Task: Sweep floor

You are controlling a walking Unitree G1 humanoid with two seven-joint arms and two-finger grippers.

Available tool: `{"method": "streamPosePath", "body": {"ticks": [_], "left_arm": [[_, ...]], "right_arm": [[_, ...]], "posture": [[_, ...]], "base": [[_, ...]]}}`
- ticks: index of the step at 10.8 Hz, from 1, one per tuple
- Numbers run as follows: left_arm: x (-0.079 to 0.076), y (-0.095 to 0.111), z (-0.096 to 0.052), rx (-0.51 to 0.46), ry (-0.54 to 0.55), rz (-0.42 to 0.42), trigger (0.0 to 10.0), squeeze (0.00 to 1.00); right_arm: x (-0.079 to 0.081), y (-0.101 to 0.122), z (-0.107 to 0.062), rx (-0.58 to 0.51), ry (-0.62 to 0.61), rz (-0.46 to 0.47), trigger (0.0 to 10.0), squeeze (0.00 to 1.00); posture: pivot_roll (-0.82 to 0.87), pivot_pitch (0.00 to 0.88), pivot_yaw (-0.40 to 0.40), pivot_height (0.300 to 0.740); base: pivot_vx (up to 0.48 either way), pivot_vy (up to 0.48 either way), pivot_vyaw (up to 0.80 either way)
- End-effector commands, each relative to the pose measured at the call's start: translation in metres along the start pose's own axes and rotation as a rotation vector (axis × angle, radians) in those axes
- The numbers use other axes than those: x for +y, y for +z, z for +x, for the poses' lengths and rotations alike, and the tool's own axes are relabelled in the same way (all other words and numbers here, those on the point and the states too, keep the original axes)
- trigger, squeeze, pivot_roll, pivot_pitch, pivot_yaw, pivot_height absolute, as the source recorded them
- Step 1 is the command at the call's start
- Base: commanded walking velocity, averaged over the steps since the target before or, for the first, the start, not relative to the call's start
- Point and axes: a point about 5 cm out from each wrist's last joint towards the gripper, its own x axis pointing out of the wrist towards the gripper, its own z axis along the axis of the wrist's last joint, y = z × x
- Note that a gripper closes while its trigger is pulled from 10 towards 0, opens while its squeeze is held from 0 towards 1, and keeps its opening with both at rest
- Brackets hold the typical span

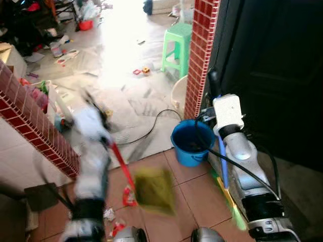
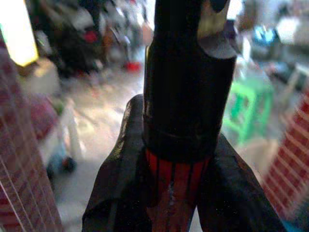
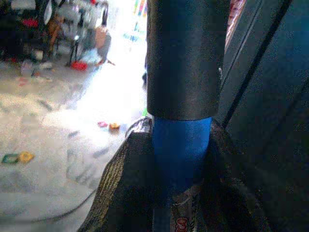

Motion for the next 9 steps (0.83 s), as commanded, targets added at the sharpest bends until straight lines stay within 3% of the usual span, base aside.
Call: {"method": "streamPosePath", "body": {"ticks": [1,3,6,7,9], "left_arm": [[0.001,0.035,0.01,-0.13,0.022,-0.042,10.0,0.0],[0.009,0.057,0.018,-0.19,0.07,-0.063,10.0,0.0],[0.024,0.086,0.039,-0.263,0.182,-0.114,10.0,0.0],[0.026,0.111,0.051,-0.326,0.207,-0.154,10.0,0.0],[0.007,0.132,0.056,-0.376,0.154,-0.191,10.0,0.0]], "right_arm": [[0.004,-0.003,0.001,0.03,0.01,0.006,10.0,0.0],[0.004,-0.006,0.002,0.043,0.017,0.01,10.0,0.0],[0.019,-0.011,-0.001,0.065,0.121,0.031,10.0,0.0],[0.03,-0.013,-0.003,0.09,0.199,0.061,10.0,0.0],[0.04,-0.012,-0.006,0.086,0.257,0.091,10.0,0.0]], "posture": [[-0.09,0.026,0.08,0.74],[-0.09,0.025,0.076,0.74],[-0.09,0.022,0.062,0.74],[-0.09,0.02,0.062,0.74],[-0.1,0.018,0.066,0.74]], "base": [[0.0,0.0,0.0],[0.0,0.0,0.0],[0.0,0.0,0.0],[0.0,0.0,0.0],[0.0,0.0,0.0]]}}
